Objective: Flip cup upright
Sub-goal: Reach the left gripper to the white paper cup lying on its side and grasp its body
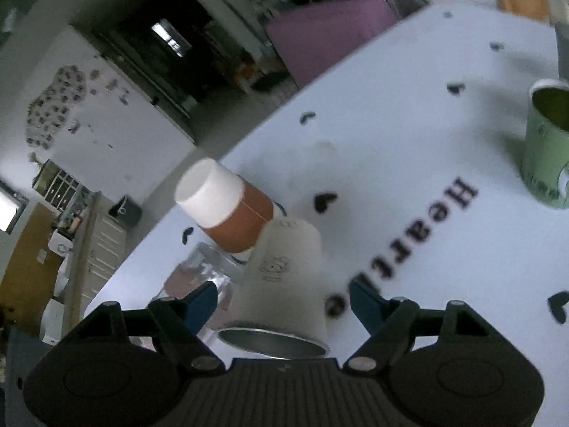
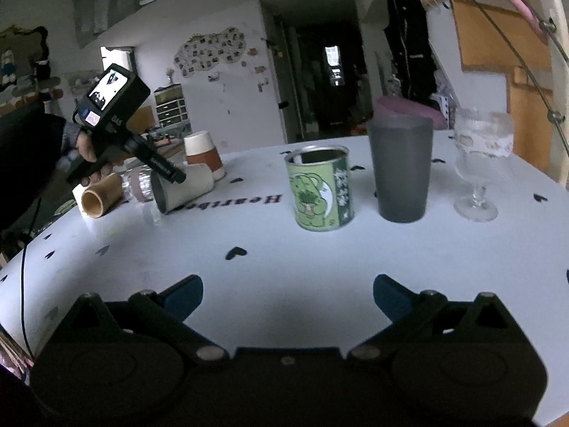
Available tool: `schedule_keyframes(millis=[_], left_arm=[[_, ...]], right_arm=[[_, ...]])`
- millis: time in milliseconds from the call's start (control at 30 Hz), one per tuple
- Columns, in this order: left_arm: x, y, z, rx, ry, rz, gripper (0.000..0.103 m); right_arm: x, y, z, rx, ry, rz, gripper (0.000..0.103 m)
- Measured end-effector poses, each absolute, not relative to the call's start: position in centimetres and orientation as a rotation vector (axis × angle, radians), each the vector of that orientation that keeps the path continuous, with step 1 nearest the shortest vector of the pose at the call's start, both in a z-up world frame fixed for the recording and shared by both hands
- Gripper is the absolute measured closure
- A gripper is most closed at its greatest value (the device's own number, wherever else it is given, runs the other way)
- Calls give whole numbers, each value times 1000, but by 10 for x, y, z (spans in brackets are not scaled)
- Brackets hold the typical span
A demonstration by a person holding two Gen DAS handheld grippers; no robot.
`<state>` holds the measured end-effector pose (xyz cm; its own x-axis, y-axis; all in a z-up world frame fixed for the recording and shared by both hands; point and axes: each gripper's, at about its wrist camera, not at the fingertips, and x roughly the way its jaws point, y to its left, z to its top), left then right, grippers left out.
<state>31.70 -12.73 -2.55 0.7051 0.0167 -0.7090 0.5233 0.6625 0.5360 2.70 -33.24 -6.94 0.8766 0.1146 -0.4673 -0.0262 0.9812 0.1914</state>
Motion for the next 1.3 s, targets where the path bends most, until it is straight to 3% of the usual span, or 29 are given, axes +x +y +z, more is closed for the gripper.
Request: schedule_keyframes(millis=[267, 367, 600, 1300], left_arm=[[332, -131, -51, 873, 794, -254, 20], [336, -128, -50, 835, 785, -212, 28], [311, -124, -50, 816, 747, -238, 28], [88, -125, -49, 975, 619, -593, 29]], right_arm=[[35, -337, -73, 192, 516, 68, 0], [36, -339, -73, 196, 517, 61, 0], [35, -336, -72, 194, 511, 79, 0], [16, -319, -47, 183, 442, 134, 0]])
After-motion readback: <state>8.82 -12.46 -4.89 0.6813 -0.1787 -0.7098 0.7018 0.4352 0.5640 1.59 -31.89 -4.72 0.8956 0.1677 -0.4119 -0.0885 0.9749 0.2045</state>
